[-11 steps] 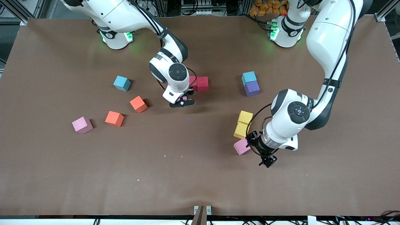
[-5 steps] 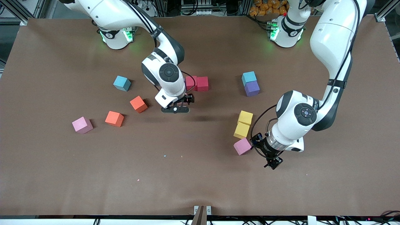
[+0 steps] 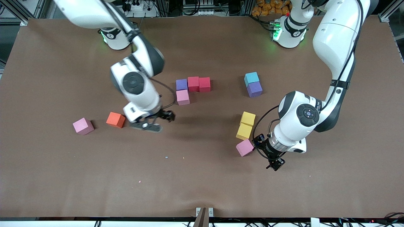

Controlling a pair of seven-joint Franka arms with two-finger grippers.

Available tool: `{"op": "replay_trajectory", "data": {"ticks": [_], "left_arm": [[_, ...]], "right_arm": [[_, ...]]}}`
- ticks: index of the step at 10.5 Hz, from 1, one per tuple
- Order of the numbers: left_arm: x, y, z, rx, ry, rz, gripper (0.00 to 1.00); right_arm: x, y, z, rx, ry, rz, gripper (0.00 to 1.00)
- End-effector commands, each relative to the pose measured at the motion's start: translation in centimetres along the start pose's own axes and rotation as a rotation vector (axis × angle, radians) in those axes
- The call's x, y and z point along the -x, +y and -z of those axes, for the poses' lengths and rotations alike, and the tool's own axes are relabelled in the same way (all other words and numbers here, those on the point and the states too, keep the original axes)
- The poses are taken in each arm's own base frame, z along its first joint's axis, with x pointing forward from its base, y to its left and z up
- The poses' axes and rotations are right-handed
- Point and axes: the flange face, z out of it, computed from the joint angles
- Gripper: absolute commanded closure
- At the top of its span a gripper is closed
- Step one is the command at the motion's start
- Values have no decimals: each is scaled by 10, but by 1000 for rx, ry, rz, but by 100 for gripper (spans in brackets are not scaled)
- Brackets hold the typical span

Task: Arrange 11 blocks into digit 3
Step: 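Move the right gripper to the orange cube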

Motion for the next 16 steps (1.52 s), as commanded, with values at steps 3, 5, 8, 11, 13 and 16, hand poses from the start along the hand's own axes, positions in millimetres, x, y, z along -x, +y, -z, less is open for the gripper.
{"op": "replay_trajectory", "data": {"ticks": [3,5,8,11,13,16], "left_arm": [[2,-1,7,18,6,-26,0],[3,-2,7,18,5,-28,0],[3,-2,7,17,5,-26,0],[2,-1,7,17,5,-22,0],[2,-1,7,17,5,-22,0],[0,0,6,16,6,-21,0]], "right_arm": [[-59,118,14,113,-77,-84,0],[-76,170,17,155,-117,-154,0],[-77,234,-36,149,-182,-34,0],[-72,243,-69,106,-127,-13,0],[-67,244,-73,80,-153,-36,0],[-56,243,-93,61,-136,2,0]]}}
